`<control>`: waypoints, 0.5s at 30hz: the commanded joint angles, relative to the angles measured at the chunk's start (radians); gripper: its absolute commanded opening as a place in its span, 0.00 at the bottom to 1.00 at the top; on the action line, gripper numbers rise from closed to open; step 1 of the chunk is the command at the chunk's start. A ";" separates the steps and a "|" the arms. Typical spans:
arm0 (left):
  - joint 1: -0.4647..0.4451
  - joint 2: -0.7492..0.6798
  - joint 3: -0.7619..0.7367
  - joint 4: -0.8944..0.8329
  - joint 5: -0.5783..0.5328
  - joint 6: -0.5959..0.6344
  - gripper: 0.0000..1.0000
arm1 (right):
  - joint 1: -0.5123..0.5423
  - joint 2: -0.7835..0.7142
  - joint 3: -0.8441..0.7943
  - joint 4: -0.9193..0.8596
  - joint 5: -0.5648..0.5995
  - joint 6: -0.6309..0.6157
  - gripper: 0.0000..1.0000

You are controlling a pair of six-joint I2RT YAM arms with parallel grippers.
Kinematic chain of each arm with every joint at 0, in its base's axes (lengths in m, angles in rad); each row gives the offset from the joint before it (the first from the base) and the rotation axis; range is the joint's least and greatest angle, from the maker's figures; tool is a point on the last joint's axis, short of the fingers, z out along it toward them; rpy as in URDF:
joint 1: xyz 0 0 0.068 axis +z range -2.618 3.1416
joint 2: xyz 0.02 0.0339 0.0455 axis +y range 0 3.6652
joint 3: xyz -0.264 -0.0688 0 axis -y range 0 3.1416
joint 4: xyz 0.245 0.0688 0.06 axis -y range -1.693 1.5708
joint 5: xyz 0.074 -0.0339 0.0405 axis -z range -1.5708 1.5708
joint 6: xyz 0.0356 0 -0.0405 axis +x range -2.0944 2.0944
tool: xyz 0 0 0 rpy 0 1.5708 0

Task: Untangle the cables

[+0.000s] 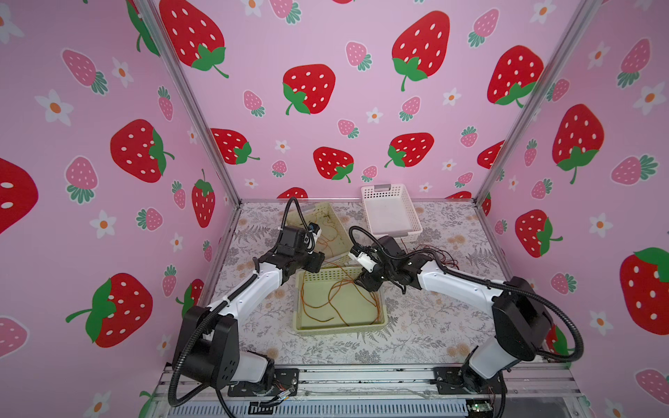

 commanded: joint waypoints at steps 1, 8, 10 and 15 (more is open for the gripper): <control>0.007 -0.017 0.046 0.016 0.011 0.014 0.71 | 0.003 0.067 0.029 -0.013 -0.052 -0.024 0.56; 0.007 -0.044 0.046 0.028 -0.033 0.006 0.72 | 0.002 0.175 0.112 0.007 -0.068 -0.040 0.46; 0.007 -0.061 0.038 0.043 -0.049 0.002 0.72 | 0.004 0.189 0.122 0.023 -0.086 -0.053 0.36; 0.009 -0.106 0.027 0.074 -0.092 -0.006 0.72 | 0.031 0.114 0.069 0.079 -0.096 -0.121 0.06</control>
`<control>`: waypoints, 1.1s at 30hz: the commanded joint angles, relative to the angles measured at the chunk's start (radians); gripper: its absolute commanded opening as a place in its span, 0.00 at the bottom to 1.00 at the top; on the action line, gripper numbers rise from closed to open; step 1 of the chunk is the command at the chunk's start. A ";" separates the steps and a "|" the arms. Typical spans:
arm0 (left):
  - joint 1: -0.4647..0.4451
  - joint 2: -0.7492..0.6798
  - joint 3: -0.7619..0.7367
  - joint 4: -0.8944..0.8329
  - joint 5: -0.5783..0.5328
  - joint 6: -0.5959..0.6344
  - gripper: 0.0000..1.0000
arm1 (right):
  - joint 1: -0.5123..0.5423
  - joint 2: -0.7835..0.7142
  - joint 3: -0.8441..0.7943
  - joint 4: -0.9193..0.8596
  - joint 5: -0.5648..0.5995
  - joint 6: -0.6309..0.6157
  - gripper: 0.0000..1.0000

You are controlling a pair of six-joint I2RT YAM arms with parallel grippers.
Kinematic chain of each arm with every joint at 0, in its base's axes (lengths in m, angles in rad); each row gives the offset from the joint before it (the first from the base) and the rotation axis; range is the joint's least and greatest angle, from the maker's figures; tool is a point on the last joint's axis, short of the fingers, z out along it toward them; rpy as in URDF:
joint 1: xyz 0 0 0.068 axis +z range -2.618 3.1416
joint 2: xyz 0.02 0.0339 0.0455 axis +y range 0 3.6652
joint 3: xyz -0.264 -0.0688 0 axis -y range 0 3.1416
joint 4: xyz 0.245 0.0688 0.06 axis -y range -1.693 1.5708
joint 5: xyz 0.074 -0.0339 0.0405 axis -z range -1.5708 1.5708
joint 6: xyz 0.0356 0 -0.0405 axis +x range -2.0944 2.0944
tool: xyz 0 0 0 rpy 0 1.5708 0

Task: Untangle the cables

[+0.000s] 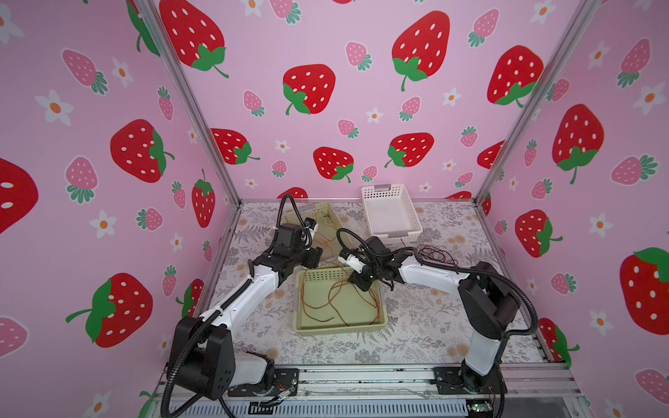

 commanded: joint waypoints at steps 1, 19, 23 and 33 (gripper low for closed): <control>0.007 -0.035 0.022 0.040 -0.035 -0.003 0.72 | 0.029 -0.085 -0.037 0.043 -0.020 -0.081 0.03; -0.003 -0.039 -0.001 0.027 0.037 -0.065 0.71 | 0.092 -0.123 -0.205 -0.034 0.047 -0.216 0.00; -0.012 -0.034 -0.003 0.024 0.036 -0.065 0.70 | 0.092 -0.079 -0.161 -0.053 0.119 -0.206 0.00; -0.019 -0.035 0.009 0.029 0.023 -0.060 0.71 | 0.097 -0.122 -0.126 -0.027 0.224 -0.164 0.48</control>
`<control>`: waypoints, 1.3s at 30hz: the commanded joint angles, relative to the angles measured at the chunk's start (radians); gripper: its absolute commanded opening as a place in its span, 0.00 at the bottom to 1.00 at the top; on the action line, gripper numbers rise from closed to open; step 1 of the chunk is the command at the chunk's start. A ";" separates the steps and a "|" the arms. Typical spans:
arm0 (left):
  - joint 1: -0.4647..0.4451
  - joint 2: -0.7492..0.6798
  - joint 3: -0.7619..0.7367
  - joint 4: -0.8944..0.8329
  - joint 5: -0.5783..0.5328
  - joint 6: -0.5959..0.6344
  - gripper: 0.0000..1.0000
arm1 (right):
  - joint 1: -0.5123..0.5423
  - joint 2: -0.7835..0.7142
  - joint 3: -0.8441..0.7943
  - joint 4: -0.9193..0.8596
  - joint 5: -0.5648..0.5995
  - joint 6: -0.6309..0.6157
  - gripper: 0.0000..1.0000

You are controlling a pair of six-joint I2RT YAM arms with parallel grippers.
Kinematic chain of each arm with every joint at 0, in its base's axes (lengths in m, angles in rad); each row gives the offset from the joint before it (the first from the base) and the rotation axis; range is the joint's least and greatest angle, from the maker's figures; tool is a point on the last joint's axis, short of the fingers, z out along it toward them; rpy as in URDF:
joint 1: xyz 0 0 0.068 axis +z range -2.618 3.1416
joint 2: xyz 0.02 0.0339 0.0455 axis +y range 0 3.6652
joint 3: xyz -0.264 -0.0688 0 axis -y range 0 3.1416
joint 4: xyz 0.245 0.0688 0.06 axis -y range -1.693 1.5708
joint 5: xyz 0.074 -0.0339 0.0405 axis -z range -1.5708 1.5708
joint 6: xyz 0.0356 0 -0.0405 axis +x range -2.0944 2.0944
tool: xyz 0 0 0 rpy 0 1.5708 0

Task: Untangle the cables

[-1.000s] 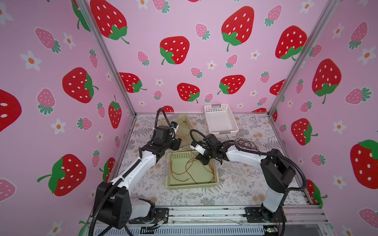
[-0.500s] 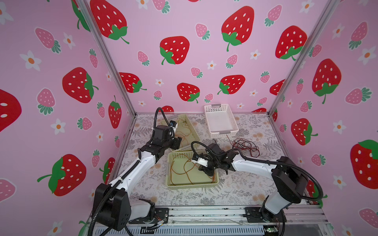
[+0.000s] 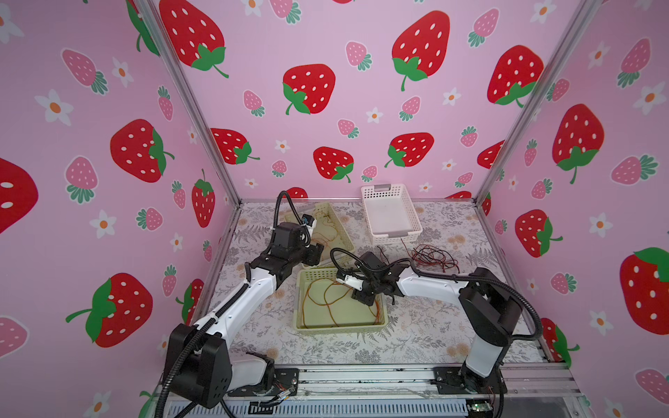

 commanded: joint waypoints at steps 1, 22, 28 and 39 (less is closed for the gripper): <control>-0.005 -0.012 0.014 0.006 -0.008 0.013 0.71 | 0.005 -0.108 -0.032 0.027 0.037 -0.001 0.50; -0.187 0.023 0.152 0.039 0.000 0.150 0.71 | -0.476 -0.471 -0.260 0.153 -0.010 0.172 0.44; -0.231 0.084 0.171 0.084 0.006 0.134 0.71 | -0.554 -0.242 -0.197 0.209 0.073 0.208 0.34; -0.247 0.112 0.166 0.116 0.007 0.124 0.71 | -0.562 0.059 -0.045 0.312 0.185 0.200 0.34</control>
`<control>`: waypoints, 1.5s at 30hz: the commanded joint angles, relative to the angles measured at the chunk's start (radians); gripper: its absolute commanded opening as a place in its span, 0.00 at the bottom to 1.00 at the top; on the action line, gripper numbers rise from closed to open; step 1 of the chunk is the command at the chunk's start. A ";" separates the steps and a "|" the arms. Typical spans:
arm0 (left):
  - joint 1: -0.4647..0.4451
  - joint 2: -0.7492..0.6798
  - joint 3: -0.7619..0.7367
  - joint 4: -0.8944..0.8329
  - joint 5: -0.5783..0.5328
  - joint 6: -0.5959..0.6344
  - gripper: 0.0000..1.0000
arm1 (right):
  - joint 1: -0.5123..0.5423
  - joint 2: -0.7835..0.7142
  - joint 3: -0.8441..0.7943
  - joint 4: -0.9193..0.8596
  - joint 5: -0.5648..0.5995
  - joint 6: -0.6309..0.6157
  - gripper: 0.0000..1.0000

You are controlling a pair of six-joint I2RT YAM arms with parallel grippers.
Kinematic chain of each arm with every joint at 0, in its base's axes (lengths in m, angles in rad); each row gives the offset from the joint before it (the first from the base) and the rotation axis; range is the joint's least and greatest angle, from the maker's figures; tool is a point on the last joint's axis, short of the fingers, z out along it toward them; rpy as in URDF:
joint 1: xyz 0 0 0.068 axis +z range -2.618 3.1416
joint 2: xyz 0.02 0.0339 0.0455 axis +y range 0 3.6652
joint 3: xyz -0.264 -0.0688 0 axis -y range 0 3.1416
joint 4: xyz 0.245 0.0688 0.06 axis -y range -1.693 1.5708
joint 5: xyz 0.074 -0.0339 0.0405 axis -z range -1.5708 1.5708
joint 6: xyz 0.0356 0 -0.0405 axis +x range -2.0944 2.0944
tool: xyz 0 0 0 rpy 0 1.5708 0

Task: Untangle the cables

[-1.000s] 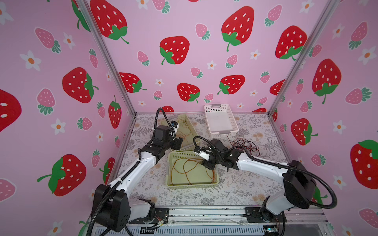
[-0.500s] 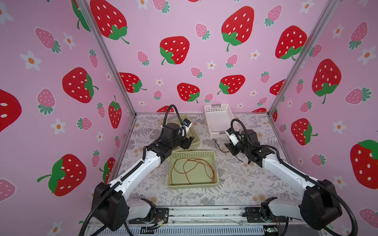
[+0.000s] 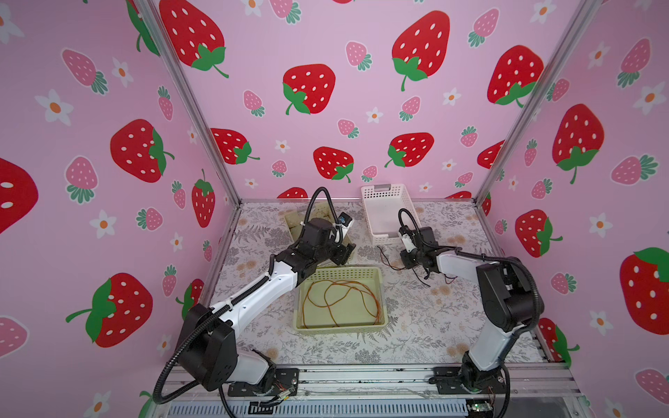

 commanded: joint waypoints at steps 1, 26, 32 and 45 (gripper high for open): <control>-0.004 -0.004 0.034 0.025 0.003 0.013 0.71 | -0.005 0.037 0.055 0.034 0.048 0.000 0.34; -0.018 0.012 0.081 0.083 0.091 0.017 0.71 | -0.013 -0.251 0.156 -0.126 -0.020 -0.054 0.00; -0.079 0.062 0.142 0.166 0.174 0.031 0.72 | -0.013 -0.407 0.220 -0.203 -0.085 -0.063 0.00; -0.177 0.278 0.377 0.285 0.311 0.032 0.73 | -0.013 -0.573 0.308 -0.249 -0.220 -0.041 0.00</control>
